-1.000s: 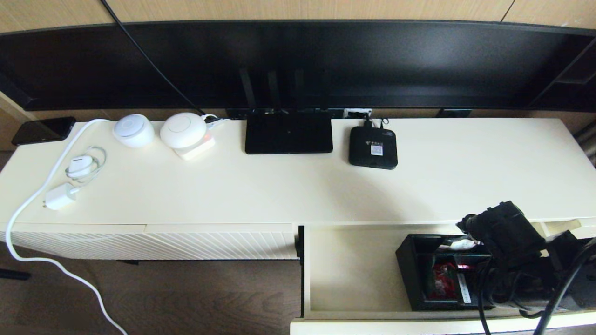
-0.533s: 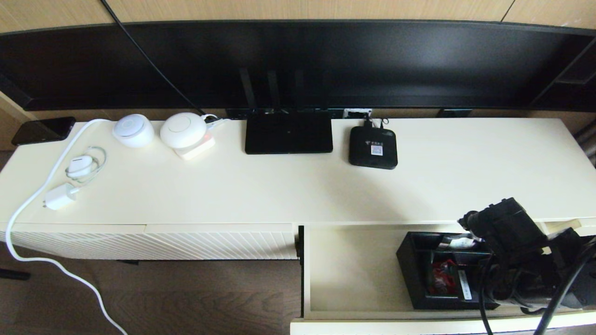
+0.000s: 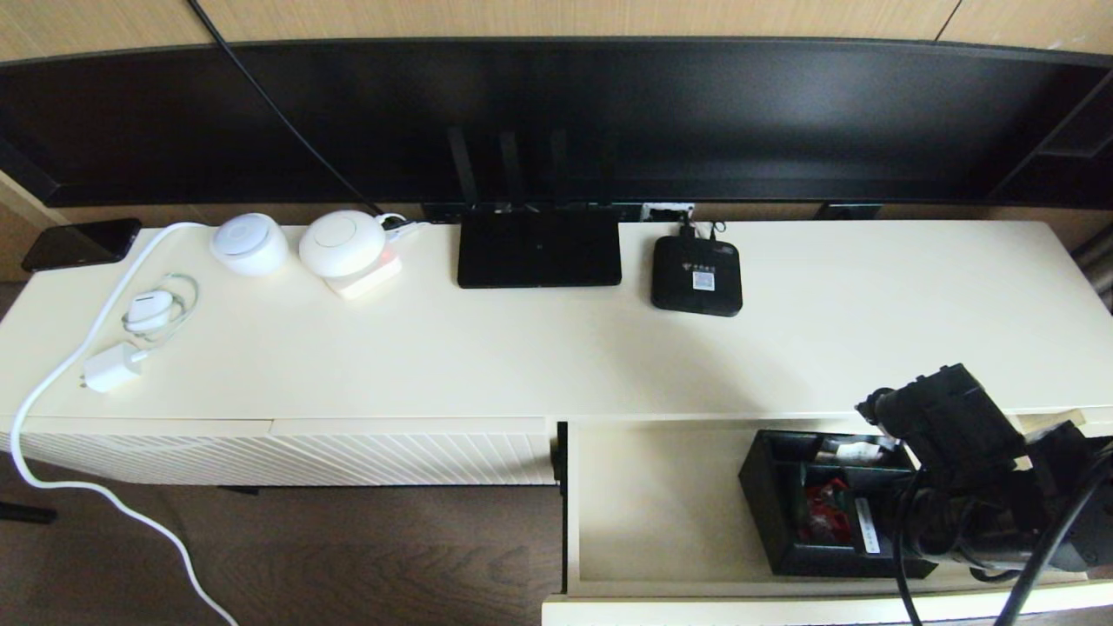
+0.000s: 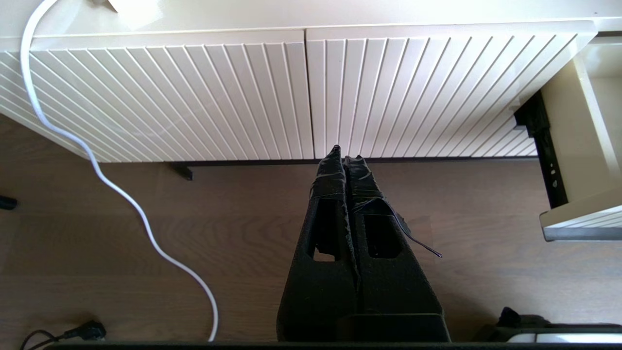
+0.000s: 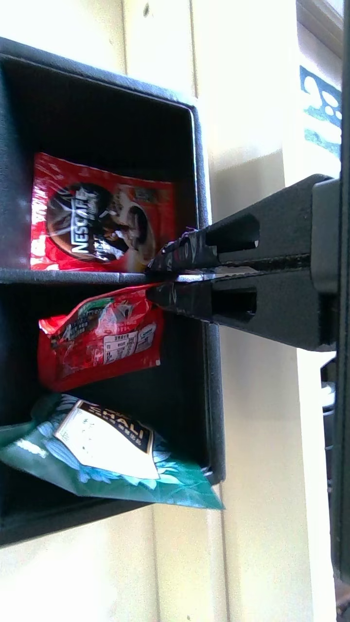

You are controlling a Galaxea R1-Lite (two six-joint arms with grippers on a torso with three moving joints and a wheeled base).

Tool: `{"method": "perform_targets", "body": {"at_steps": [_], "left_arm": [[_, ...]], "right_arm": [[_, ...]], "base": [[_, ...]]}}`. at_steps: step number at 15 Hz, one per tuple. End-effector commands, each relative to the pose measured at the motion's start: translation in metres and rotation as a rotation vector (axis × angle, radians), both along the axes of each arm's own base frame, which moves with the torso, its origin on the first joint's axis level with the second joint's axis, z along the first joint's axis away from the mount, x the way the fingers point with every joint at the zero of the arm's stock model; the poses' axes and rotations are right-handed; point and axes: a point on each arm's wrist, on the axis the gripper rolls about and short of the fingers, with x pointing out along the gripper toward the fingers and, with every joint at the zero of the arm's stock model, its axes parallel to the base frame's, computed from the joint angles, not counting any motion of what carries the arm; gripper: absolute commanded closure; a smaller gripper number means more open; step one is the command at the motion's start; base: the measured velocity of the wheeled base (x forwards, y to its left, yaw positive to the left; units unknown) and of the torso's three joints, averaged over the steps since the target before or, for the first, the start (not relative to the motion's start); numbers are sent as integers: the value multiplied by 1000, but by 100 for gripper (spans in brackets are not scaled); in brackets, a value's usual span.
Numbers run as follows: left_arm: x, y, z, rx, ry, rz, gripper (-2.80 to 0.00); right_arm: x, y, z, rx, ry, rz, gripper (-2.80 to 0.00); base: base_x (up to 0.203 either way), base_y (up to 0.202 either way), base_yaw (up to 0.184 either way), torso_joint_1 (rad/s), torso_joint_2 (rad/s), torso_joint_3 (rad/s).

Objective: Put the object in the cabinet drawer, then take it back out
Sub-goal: Take the storage box out of the drawer and put it on the table

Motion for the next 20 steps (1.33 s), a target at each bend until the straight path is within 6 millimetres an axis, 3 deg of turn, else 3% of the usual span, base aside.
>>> {"method": "perform_targets", "body": {"at_steps": [1, 2, 6, 11, 20], "left_arm": [[0, 0, 0, 0, 2, 0, 0], [0, 0, 0, 0, 2, 0, 0], [0, 0, 0, 0, 2, 0, 0], [0, 0, 0, 0, 2, 0, 0], [0, 0, 0, 0, 2, 0, 0]], "right_arm": [[0, -1, 3, -6, -13, -2, 0], [-1, -1, 5, -27, -27, 0, 0], [0, 0, -23, -71, 63, 13, 0], [10, 3, -39, -82, 94, 5, 0], [17, 3, -24, -56, 23, -11, 0]], "base": [[0, 0, 0, 0, 0, 0], [0, 0, 0, 0, 0, 0], [0, 0, 0, 0, 0, 0], [0, 0, 0, 0, 0, 0], [0, 0, 0, 0, 0, 0]]}}
